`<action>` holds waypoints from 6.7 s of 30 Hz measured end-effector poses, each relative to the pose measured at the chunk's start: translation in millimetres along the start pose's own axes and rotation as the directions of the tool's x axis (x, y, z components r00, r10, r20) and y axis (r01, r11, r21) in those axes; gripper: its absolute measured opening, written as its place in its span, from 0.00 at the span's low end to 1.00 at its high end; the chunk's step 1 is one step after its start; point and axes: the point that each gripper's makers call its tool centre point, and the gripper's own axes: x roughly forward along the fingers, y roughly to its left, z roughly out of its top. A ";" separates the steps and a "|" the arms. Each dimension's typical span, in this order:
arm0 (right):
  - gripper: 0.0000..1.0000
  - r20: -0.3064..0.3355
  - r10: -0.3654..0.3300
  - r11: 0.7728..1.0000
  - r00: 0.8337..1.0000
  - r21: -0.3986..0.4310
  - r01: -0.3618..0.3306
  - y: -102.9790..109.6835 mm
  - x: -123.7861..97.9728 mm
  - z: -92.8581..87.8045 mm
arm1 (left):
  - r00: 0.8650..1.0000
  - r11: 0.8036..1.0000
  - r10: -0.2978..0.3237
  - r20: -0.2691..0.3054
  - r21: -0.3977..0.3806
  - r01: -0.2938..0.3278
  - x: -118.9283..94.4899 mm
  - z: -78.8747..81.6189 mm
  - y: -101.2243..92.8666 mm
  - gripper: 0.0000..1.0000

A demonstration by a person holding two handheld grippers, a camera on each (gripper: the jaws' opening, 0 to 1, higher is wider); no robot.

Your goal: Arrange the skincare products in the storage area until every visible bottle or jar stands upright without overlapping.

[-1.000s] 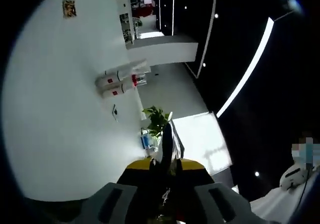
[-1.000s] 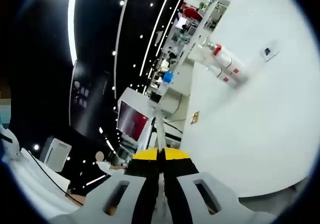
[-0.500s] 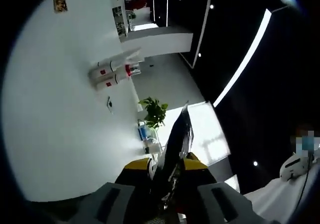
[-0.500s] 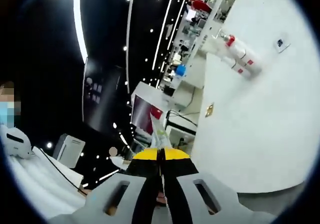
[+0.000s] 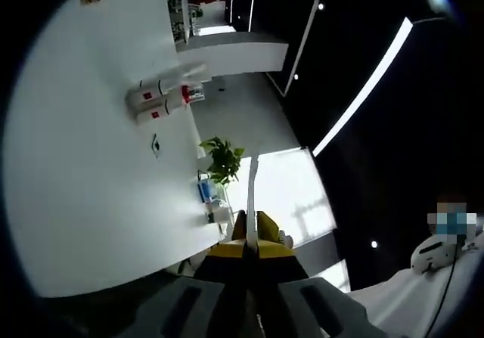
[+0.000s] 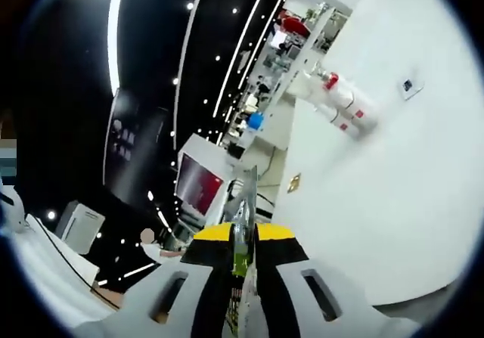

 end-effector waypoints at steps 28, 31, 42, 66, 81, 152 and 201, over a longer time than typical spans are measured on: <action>0.00 -0.120 0.069 0.997 0.990 0.029 -0.066 11.6 1.7 -20.8 | 1.000 1.000 -0.022 -0.018 0.014 0.023 8.5 -8.7 -5.6 0.05; 0.02 -0.126 0.053 0.998 0.991 -0.019 -0.056 10.9 4.3 -23.9 | 1.000 1.000 -0.013 -0.019 0.015 0.013 5.4 -7.1 -3.8 0.04; 0.15 -0.121 0.072 0.997 0.990 -0.019 -0.075 12.8 5.1 -22.9 | 0.999 1.000 -0.016 -0.044 -0.006 0.015 3.4 -8.4 -2.7 0.02; 0.00 -0.057 0.092 0.991 0.994 0.108 -0.085 9.4 -3.4 -9.1 | 0.984 1.000 -0.003 -0.179 -0.002 0.003 13.7 -37.8 -0.3 0.05; 0.12 -0.036 0.049 0.998 0.998 -0.038 -0.050 11.7 -1.0 -8.8 | 0.986 0.999 -0.007 -0.165 0.041 0.014 6.9 -31.4 -4.8 0.02; 0.04 -0.059 0.063 0.998 0.996 0.009 -0.063 11.1 -3.2 -5.9 | 1.000 0.997 -0.023 0.013 0.069 0.022 -0.1 5.7 -9.8 0.02; 0.52 0.012 -0.367 0.497 0.930 -0.843 0.207 -30.9 -1.5 -11.2 | 0.932 0.940 0.340 0.126 -0.066 -0.334 -13.3 99.8 64.3 0.03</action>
